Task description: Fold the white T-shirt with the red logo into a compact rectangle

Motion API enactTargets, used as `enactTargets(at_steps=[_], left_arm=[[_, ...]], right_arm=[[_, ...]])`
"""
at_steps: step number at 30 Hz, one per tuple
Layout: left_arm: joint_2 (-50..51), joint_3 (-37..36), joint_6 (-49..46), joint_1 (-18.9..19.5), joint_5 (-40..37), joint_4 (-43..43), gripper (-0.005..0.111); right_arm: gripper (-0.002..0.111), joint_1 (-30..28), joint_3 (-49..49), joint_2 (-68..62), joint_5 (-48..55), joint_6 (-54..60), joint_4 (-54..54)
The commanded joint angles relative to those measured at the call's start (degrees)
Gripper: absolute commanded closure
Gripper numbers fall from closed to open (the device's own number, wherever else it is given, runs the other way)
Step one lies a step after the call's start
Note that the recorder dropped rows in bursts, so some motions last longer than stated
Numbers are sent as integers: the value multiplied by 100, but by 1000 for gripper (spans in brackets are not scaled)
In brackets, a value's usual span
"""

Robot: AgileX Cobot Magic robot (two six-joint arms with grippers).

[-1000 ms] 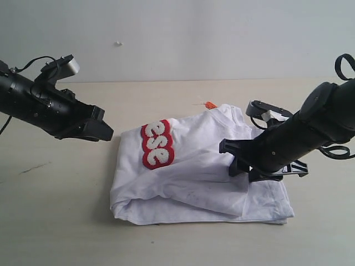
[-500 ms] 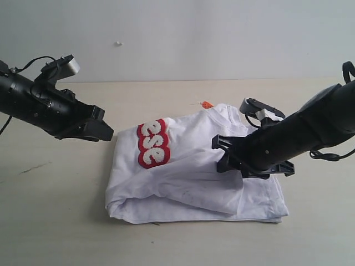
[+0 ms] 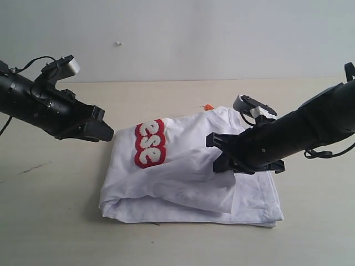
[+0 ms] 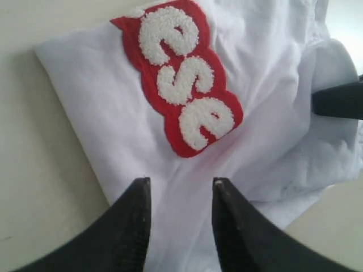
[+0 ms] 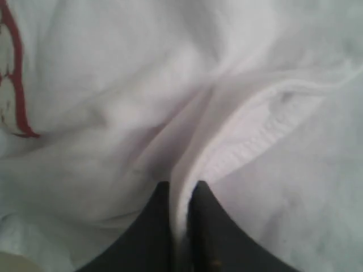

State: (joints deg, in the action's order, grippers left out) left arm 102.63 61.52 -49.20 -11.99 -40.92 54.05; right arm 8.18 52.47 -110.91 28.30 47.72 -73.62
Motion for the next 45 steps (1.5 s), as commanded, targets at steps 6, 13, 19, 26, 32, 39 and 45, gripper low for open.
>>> enactTargets(at_steps=[6,13,19,26,32,39,45], left_arm=[[-73,-18,-12,5,-55,100,70],[-73,-18,-12,5,-69,100,70],[-73,-18,-12,5,-69,100,70],[30,-18,-12,5,-268,100,70],[56,-18,-12,5,-278,100,70],[55,-18,-12,5,-278,124,70],[55,-18,-12,5,-278,188,70]], right_arm=[[108,-16,569,202,825,492,-131],[108,-16,641,773,779,622,-103],[108,-16,641,1313,630,622,-103],[108,-16,641,1634,587,622,-103],[108,-16,641,1855,608,622,84],[108,-16,473,1760,542,-1508,2739],[103,-16,446,1317,736,-2233,3585]])
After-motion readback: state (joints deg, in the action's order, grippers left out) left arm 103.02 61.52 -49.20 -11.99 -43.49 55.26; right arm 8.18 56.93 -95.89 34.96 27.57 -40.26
